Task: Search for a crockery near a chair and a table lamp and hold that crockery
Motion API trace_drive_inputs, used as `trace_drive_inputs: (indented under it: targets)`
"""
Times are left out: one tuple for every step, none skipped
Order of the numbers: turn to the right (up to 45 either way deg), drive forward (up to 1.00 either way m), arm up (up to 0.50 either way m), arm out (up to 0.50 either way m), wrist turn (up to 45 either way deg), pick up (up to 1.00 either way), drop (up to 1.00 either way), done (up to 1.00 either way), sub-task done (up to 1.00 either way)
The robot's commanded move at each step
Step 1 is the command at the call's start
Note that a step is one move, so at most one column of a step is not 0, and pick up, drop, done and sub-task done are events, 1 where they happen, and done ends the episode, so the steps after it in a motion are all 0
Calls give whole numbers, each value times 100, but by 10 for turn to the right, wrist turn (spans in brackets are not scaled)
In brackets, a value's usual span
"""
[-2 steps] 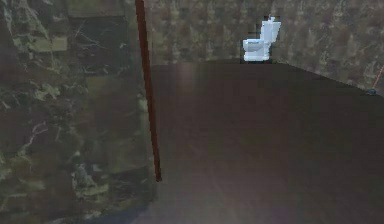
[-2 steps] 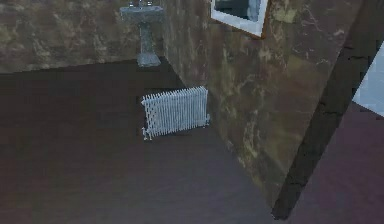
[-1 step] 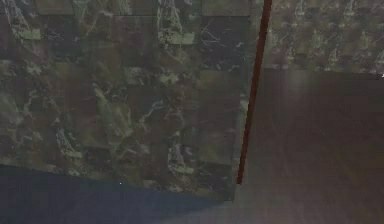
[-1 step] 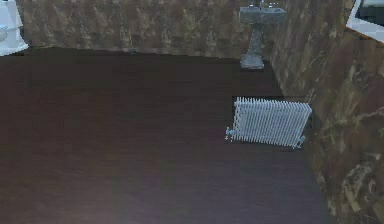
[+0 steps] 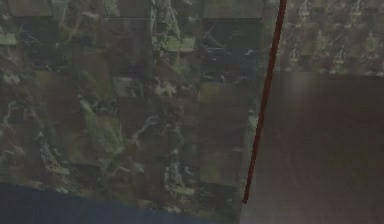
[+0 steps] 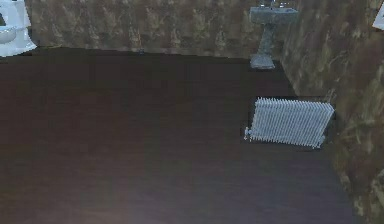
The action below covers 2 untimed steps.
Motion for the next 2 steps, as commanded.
trace_drive_inputs:
  targets:
    - [450, 0, 0, 0, 0, 0, 0, 0, 0]
    - [90, 0, 0, 0, 0, 0, 0, 0, 0]
